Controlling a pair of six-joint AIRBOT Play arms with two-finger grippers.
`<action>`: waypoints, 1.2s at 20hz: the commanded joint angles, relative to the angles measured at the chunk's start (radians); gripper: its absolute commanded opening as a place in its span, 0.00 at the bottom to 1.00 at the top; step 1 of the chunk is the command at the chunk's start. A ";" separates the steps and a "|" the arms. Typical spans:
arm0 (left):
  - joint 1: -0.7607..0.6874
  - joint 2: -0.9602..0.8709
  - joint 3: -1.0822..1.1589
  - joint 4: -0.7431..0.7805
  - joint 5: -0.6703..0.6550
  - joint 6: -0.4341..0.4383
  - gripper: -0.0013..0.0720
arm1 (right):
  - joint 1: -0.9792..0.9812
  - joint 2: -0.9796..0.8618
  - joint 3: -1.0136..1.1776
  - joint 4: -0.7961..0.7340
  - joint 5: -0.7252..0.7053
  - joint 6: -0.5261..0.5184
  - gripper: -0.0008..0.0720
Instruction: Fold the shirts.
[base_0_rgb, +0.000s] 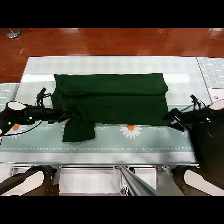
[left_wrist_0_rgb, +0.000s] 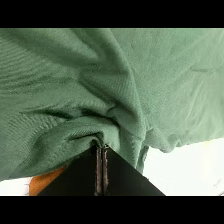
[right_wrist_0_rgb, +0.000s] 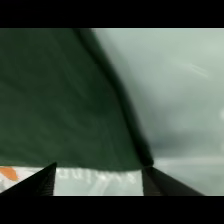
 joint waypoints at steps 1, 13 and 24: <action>0.000 0.000 0.002 0.000 -0.001 0.000 0.05 | 0.064 -0.104 0.082 0.038 -0.018 -0.008 0.47; 0.088 -0.110 0.410 0.015 -0.087 -0.023 0.05 | 0.095 -0.254 0.636 0.012 0.094 -0.037 0.05; 0.029 -0.645 0.990 0.016 -0.138 -0.191 0.05 | 0.116 -0.713 1.094 0.114 0.063 0.041 0.05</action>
